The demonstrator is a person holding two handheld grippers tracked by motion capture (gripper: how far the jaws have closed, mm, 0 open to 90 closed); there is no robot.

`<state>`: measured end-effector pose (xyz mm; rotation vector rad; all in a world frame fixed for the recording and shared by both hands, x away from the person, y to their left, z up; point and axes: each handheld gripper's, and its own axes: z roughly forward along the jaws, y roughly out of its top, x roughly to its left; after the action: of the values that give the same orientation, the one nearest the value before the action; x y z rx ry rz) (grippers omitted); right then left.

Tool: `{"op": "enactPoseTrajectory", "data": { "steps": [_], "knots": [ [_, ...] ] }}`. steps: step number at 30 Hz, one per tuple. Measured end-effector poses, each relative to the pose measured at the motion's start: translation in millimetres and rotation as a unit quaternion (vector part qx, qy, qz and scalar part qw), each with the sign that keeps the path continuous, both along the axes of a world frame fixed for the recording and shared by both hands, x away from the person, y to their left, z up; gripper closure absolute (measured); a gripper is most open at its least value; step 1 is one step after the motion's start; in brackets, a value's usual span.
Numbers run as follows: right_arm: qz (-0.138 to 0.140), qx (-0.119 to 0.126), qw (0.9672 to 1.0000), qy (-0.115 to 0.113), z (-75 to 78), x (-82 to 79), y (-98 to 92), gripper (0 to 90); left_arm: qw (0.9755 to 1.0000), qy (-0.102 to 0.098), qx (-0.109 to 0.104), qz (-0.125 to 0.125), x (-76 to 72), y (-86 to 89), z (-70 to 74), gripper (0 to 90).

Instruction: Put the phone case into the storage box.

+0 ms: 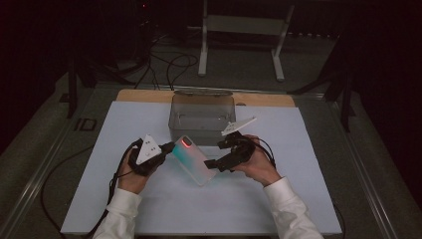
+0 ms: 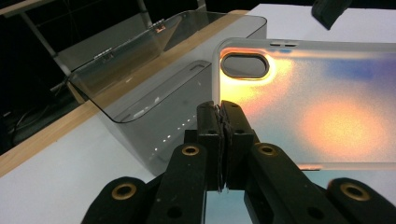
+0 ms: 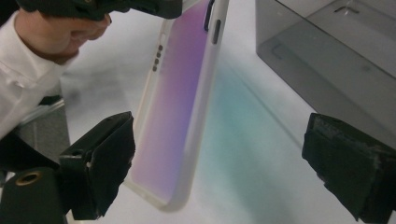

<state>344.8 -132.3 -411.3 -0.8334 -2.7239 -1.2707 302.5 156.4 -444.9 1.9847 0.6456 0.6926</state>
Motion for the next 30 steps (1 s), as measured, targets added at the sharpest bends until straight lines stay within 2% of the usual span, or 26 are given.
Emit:
{"op": "enactPoseTrajectory", "data": {
  "steps": [6,12,15,18,23,27,29,30],
  "knots": [
    [0.01,0.0,0.9998,0.015,-1.6,2.3,6.6,17.0,1.0,-0.006,0.003,-0.003,-1.3,-1.6,0.9,88.7],
    [0.022,-0.004,0.9989,0.041,-4.4,4.9,12.7,30.6,0.9999,-0.01,0.007,-0.008,-2.7,-4.0,1.6,88.7],
    [0.025,-0.004,0.9979,0.06,-5.1,7.0,14.6,39.6,0.9998,-0.012,0.009,-0.011,-3.3,-5.7,1.0,88.6],
    [0.045,0.004,0.9961,0.076,-6.2,8.4,17.3,50.4,0.9997,-0.013,0.011,-0.015,-3.9,-7.4,0.9,88.6],
    [0.056,0.004,0.9941,0.092,-7.2,8.7,22.0,64.4,0.9997,-0.015,0.012,-0.018,-4.5,-7.5,1.1,88.7],
    [0.056,0.007,0.992,0.113,-8.9,11.4,21.8,72.7,0.9996,-0.017,0.011,-0.019,-4.8,-7.5,1.0,88.7],
    [0.055,0.008,0.9917,0.116,-9.4,11.7,21.9,73.5,0.9996,-0.018,0.012,-0.019,-4.8,-7.8,0.9,88.7],
    [0.055,0.005,0.9903,0.128,-10.6,12.4,22.2,75.7,0.9996,-0.019,0.014,-0.019,-5.0,-8.3,0.5,88.6]
  ]
}}
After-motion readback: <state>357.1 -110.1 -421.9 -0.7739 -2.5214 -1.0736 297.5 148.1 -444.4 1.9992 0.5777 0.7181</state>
